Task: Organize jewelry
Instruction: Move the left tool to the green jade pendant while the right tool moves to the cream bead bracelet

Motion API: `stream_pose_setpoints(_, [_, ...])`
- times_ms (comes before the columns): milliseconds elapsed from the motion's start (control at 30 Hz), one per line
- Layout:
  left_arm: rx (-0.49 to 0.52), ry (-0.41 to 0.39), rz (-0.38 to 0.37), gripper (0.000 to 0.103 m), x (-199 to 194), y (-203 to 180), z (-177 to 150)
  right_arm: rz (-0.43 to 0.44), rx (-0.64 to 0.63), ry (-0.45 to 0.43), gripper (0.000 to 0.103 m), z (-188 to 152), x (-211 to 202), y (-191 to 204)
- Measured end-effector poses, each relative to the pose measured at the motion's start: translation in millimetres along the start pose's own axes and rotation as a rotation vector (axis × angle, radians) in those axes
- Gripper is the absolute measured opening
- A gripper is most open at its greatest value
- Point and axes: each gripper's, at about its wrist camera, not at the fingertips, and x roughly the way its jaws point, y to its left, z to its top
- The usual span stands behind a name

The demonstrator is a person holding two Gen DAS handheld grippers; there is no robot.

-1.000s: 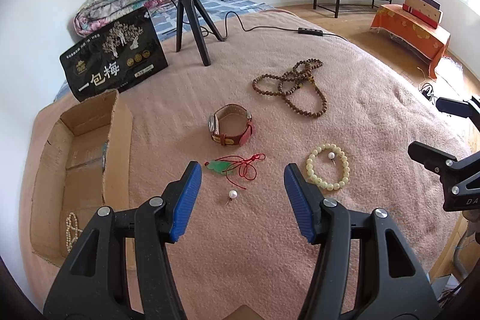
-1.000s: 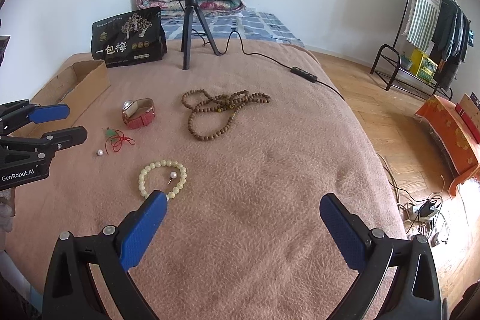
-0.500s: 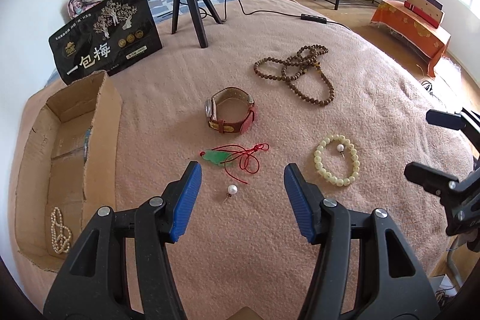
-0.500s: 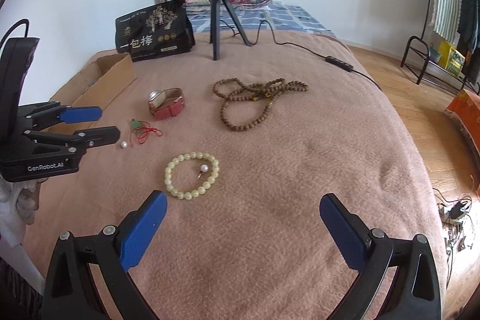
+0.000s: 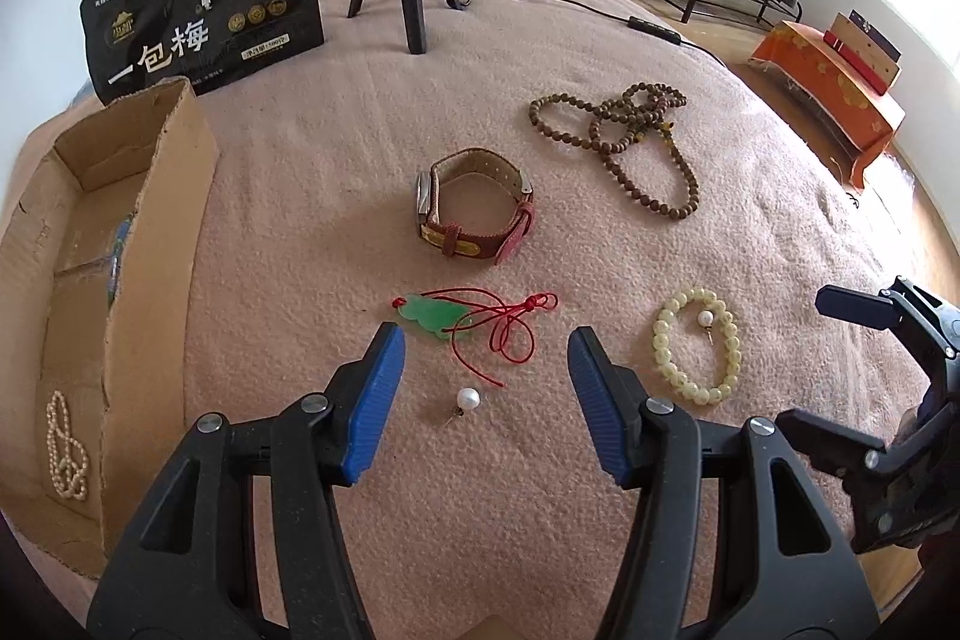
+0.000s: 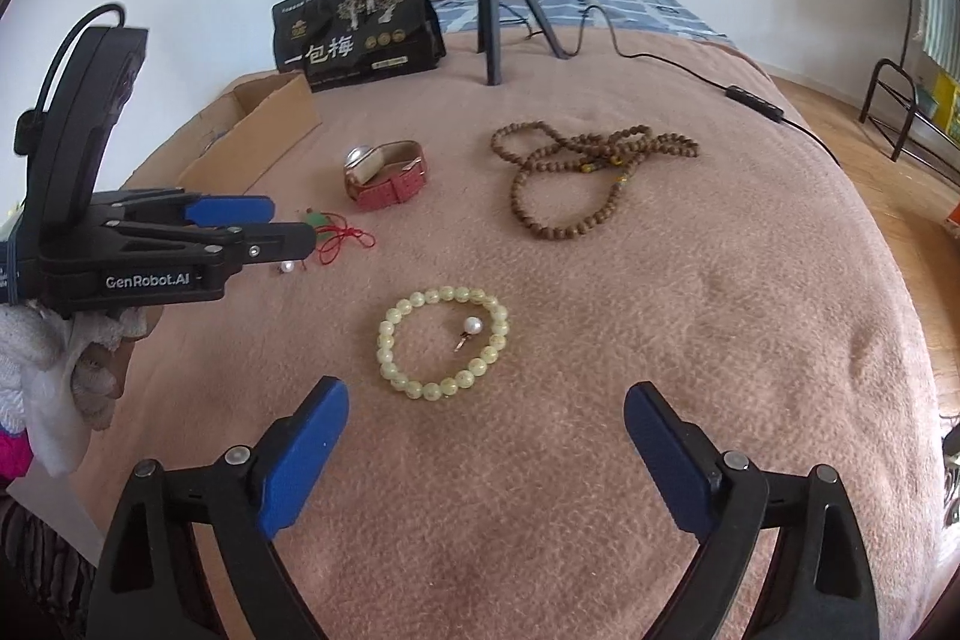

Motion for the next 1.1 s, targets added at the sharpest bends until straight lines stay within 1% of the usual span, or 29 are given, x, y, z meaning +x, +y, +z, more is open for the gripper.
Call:
stream_pose_setpoints(100, [-0.012,0.004,-0.009,0.059,3.8,2.1,0.0,0.016,-0.011,0.010,0.094,2.9,5.6,4.7])
stream_pose_setpoints(167, [-0.025,0.004,-0.011,0.059,4.5,4.8,-0.1,0.021,0.007,0.023,0.086,4.9,8.7,2.8])
stream_pose_setpoints(200, [-0.029,0.003,-0.013,0.059,4.3,6.0,-0.1,0.027,0.024,0.027,0.084,5.3,9.9,0.1])
stream_pose_setpoints(300, [-0.033,0.003,-0.011,0.059,6.3,7.3,1.3,0.040,0.101,0.060,0.075,6.7,17.5,-11.1])
stream_pose_setpoints(367, [-0.041,0.007,-0.018,0.059,9.5,8.1,2.1,0.039,0.128,0.077,0.067,7.2,22.2,-15.1])
stream_pose_setpoints(433, [-0.051,0.010,-0.021,0.058,11.7,9.0,3.0,0.032,0.129,0.087,0.065,7.8,25.8,-15.1])
stream_pose_setpoints(700, [-0.087,0.023,-0.016,0.057,26.3,22.1,7.7,-0.011,0.101,0.112,0.064,13.3,35.7,-7.3])
stream_pose_setpoints(867, [-0.059,0.013,-0.013,0.055,31.2,24.6,8.3,-0.033,0.072,0.121,0.060,13.4,37.1,-3.6])
stream_pose_setpoints(933, [-0.061,0.009,-0.021,0.048,33.4,27.0,8.7,-0.037,0.064,0.124,0.058,13.2,37.4,-2.9])
stream_pose_setpoints(1000, [-0.067,0.003,-0.031,0.044,34.0,29.2,9.2,-0.041,0.062,0.128,0.056,13.5,37.7,-3.6])
stream_pose_setpoints(1033, [-0.068,0.001,-0.036,0.040,34.0,29.5,9.2,-0.041,0.062,0.129,0.054,13.5,38.0,-4.1])
stream_pose_setpoints(1100, [-0.060,0.001,-0.037,0.034,33.5,28.3,8.7,-0.045,0.059,0.132,0.052,13.5,38.4,-4.4])
